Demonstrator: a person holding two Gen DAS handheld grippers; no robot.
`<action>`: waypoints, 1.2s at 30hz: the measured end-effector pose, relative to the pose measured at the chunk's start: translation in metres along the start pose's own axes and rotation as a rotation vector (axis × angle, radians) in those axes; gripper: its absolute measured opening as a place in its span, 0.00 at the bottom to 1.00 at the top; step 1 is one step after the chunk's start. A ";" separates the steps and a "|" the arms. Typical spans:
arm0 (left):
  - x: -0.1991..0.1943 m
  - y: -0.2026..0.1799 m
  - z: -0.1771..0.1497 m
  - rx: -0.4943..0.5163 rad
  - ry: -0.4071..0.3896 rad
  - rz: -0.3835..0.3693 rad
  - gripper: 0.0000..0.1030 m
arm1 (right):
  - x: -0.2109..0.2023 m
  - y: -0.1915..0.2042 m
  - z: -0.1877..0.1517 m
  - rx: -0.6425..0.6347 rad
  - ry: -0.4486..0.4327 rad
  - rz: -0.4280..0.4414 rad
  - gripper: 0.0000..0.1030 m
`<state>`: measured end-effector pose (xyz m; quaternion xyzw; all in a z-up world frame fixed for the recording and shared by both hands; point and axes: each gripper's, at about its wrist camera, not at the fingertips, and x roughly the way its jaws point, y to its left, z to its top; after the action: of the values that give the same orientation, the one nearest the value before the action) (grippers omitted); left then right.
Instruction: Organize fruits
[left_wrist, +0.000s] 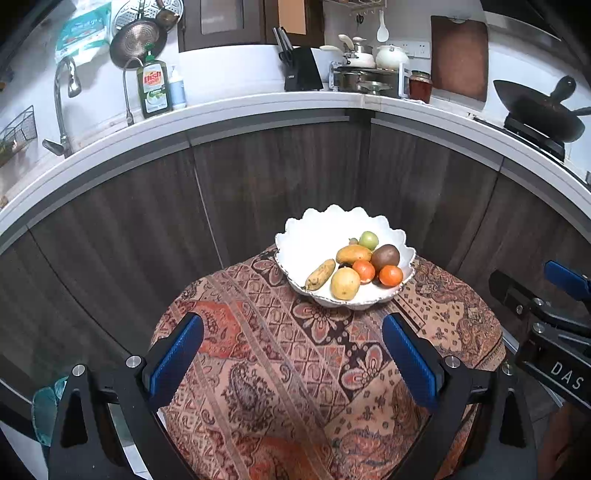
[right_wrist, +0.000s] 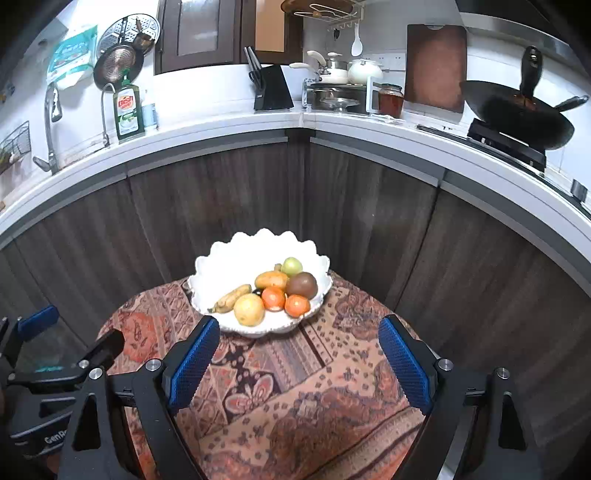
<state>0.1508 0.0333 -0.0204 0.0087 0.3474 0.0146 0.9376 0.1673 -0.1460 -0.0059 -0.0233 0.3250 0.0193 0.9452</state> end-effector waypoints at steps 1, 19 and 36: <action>-0.005 -0.001 -0.003 0.002 -0.002 0.002 0.96 | -0.004 0.000 -0.003 -0.002 0.000 0.000 0.86; -0.062 0.003 -0.041 -0.001 -0.030 0.038 0.96 | -0.053 -0.004 -0.038 -0.023 0.005 -0.014 0.86; -0.122 0.003 -0.055 0.004 -0.076 0.017 0.96 | -0.116 -0.005 -0.055 -0.008 -0.030 0.000 0.86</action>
<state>0.0222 0.0327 0.0177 0.0140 0.3116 0.0216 0.9499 0.0427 -0.1561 0.0222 -0.0267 0.3107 0.0210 0.9499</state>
